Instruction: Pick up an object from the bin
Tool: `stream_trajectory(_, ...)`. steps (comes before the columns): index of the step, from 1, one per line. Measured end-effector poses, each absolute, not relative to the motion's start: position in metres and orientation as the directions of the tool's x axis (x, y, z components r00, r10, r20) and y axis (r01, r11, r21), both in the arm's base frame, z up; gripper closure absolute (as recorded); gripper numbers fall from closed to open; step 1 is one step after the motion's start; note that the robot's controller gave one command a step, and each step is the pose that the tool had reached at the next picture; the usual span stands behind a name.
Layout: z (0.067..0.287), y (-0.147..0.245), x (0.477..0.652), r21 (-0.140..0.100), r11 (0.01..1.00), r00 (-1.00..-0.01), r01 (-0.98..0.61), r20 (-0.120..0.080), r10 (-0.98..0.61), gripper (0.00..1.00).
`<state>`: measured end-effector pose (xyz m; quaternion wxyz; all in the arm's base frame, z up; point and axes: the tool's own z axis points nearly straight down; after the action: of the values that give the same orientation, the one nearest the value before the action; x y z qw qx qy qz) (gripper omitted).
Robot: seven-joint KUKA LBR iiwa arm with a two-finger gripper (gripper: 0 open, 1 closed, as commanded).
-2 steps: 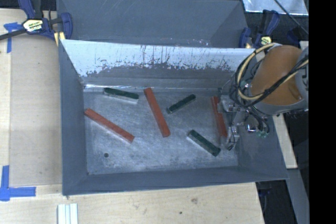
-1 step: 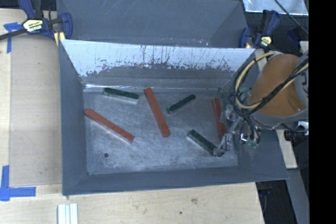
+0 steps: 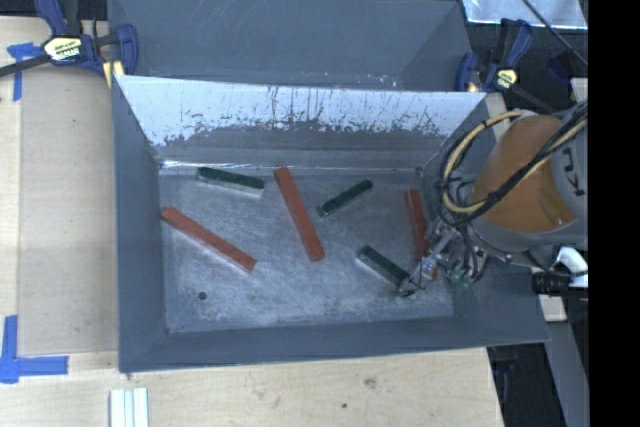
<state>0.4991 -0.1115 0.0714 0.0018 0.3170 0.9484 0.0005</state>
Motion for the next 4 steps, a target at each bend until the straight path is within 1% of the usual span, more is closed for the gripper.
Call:
stream_trajectory(1, 0.072, -0.068, 0.500, 0.000, 0.671, -0.671, 0.742, -0.001, 0.742, 0.00)
stream_trajectory(2, 0.105, -0.019, 0.490, 0.003, 0.550, -0.550, 0.835, -0.002, 0.835, 0.00)
stream_trajectory(3, 0.068, 0.012, 0.483, -0.003, 0.503, -0.503, 0.864, 0.003, 0.864, 0.00)
stream_trajectory(4, 0.071, 0.011, 0.485, 0.000, 0.504, -0.504, 0.864, -0.001, 0.864, 1.00)
